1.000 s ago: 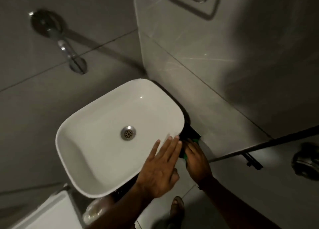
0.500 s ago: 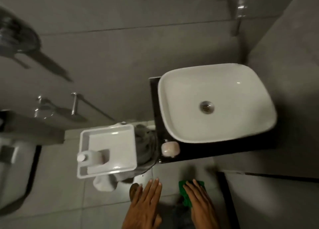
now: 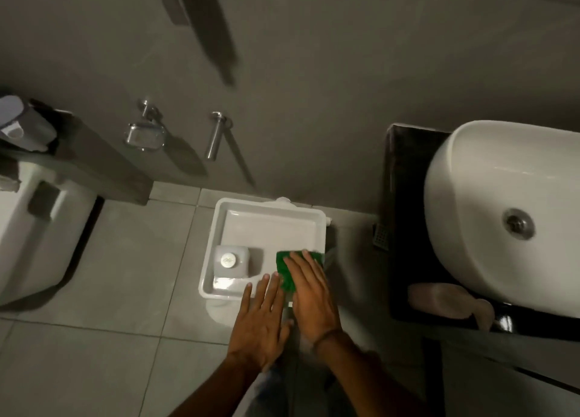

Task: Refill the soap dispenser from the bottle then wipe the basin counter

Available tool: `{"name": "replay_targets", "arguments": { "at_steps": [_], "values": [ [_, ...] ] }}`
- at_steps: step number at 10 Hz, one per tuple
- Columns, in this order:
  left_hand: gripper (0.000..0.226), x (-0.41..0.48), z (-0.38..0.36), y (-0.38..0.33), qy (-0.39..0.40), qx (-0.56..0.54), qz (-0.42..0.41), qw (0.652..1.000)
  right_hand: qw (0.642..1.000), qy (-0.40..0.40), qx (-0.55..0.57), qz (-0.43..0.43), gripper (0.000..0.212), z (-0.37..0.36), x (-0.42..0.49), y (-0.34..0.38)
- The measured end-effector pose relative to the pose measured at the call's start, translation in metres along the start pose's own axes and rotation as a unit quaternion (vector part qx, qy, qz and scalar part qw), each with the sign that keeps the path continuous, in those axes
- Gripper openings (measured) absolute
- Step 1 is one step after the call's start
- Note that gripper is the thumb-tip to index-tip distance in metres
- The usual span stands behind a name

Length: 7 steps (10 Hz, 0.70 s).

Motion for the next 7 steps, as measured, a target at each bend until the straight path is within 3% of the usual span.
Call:
{"name": "replay_targets", "arguments": {
  "at_steps": [2,4,6,7],
  "values": [
    [0.072,0.015,-0.013,0.016,-0.018,-0.016,0.004,1.000,0.997,0.046,-0.062,0.029,0.064,-0.054,0.075,-0.011],
    [0.084,0.019,-0.019,0.022,-0.005,-0.035,0.028,0.999,0.985,0.083,-0.141,0.058,0.075,-0.105,0.089,-0.020],
    [0.078,0.021,-0.023,0.023,-0.019,0.001,0.025,1.000,0.972,0.122,-0.185,0.076,0.086,-0.119,0.091,-0.029],
    [0.081,0.015,-0.015,0.018,-0.025,-0.025,0.034,0.999,0.972,0.159,-0.155,0.076,0.085,-0.106,0.084,-0.026]
  ]
}}
Point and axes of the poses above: each hand's wrist, its own x-axis towards the middle knuckle, its own z-axis out of the back of the hand, y = z × x, the point moved 8 cm from there along x, towards the middle knuckle, and after that the axes turned 3 degrees about -x, right-handed, at the moved point
